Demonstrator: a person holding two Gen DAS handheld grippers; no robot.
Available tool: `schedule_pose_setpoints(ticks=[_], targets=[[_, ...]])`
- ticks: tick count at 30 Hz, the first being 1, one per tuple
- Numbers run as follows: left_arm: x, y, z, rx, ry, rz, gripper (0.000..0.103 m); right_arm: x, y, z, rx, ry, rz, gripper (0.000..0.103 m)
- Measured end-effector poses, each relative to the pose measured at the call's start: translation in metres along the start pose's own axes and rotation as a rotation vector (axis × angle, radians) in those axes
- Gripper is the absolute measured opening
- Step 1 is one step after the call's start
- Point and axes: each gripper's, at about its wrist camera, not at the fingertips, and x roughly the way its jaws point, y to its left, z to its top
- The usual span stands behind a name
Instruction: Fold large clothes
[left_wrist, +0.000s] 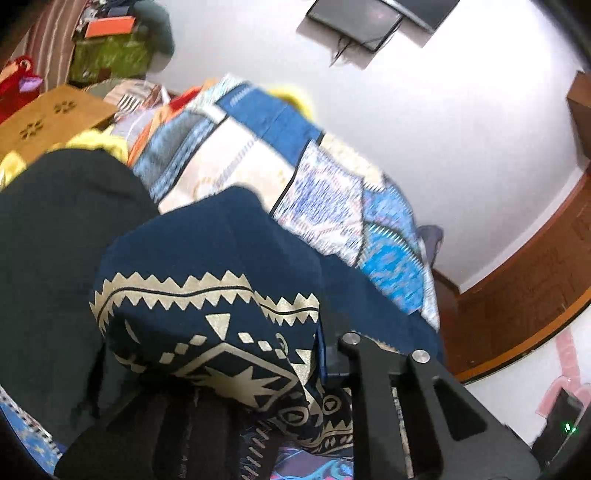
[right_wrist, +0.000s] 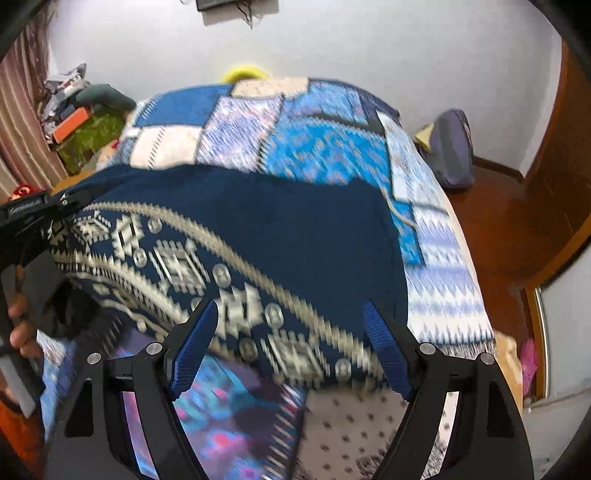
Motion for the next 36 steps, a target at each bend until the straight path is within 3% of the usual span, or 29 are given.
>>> schedule_pose_setpoints(ticks=[5,10,13,16,20,25,28,31,34,36], targets=[[-0.037,0.009,0.018,0.017,-0.087,0.018,0.013,0.011,0.044,0.024,-0.010,-0.011,0.079,0.078],[-0.073,0.014,0.027,0.096,-0.190,0.087,0.013,0.044,0.095,0.026,-0.069,0.046,0.143,0.078],[-0.084,0.013,0.027,0.180,-0.234,0.146,0.013,0.066,0.123,0.014,-0.106,0.114,0.225,0.078],[-0.076,0.009,0.021,0.266,-0.217,0.194,0.013,0.088,0.136,0.000,-0.113,0.225,0.276,0.078],[-0.058,0.000,0.007,0.380,-0.187,0.243,0.013,0.088,0.147,-0.010,-0.198,0.214,0.231,0.079],[-0.052,-0.026,-0.003,0.512,-0.191,0.248,0.013,0.060,0.125,-0.013,-0.181,0.192,0.263,0.078],[-0.049,-0.045,-0.010,0.595,-0.187,0.227,0.013,0.034,0.095,-0.018,-0.151,0.154,0.142,0.078],[-0.044,-0.070,-0.022,0.689,-0.181,0.205,0.013,0.007,0.052,-0.027,-0.084,0.108,0.091,0.078],[-0.037,-0.099,-0.043,0.794,-0.144,0.137,0.013,-0.008,0.012,-0.036,-0.005,0.091,0.007,0.078],[-0.030,-0.116,-0.061,0.852,-0.095,0.077,0.013,-0.011,-0.013,-0.039,0.064,0.088,-0.003,0.078]])
